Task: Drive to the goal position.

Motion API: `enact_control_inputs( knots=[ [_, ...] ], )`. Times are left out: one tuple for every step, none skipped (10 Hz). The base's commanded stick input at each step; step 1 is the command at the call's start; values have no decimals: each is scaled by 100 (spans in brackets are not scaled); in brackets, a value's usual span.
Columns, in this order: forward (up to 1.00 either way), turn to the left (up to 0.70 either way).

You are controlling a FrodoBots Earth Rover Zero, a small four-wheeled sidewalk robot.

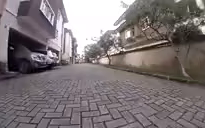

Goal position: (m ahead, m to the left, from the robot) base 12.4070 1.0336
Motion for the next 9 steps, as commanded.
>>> enact_control_inputs(
  knots=[
    [70, 31],
    [70, 19],
    [70, 7],
    [70, 0],
    [70, 0],
    [70, 0],
    [70, 0],
    [70, 0],
    [70, 0]
  ],
)
